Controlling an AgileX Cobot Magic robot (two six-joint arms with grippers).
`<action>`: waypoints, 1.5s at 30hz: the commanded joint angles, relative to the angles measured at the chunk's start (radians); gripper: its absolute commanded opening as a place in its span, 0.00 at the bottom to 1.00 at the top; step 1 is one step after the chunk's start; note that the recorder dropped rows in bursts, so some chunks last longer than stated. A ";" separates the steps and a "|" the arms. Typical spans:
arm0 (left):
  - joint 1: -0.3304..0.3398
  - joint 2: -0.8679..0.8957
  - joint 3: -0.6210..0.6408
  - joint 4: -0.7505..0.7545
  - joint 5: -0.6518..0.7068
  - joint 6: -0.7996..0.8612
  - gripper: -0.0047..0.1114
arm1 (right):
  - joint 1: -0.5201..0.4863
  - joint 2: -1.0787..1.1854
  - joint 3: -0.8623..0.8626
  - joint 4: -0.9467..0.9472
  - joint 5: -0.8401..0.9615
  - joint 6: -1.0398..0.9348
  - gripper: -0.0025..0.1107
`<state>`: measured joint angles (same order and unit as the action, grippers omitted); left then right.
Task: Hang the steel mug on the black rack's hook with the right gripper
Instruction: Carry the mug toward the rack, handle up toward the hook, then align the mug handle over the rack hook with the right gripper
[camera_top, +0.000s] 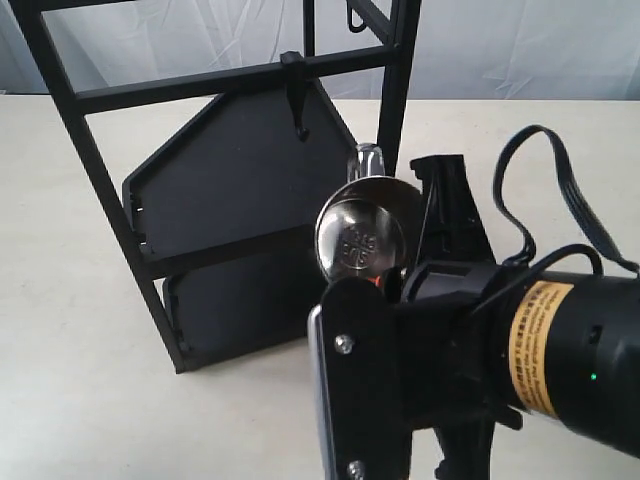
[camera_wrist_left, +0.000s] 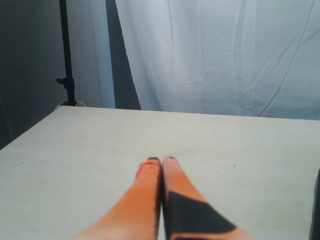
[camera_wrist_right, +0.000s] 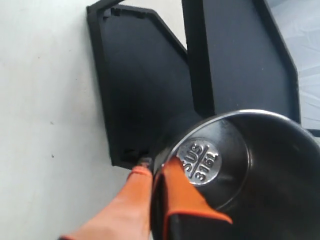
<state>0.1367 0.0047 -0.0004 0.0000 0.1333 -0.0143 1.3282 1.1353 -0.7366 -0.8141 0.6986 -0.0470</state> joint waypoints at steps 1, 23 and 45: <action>-0.009 -0.005 0.000 -0.007 -0.005 -0.002 0.05 | 0.089 -0.002 -0.007 -0.119 0.073 0.076 0.01; -0.009 -0.005 0.000 -0.007 -0.005 -0.002 0.05 | 0.308 0.167 -0.007 -0.485 0.471 0.342 0.01; -0.009 -0.005 0.000 -0.007 -0.005 -0.002 0.05 | 0.308 0.280 -0.106 -0.409 0.523 0.150 0.01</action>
<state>0.1367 0.0047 -0.0004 0.0000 0.1333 -0.0143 1.6324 1.4089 -0.8360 -1.2150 1.2067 0.1253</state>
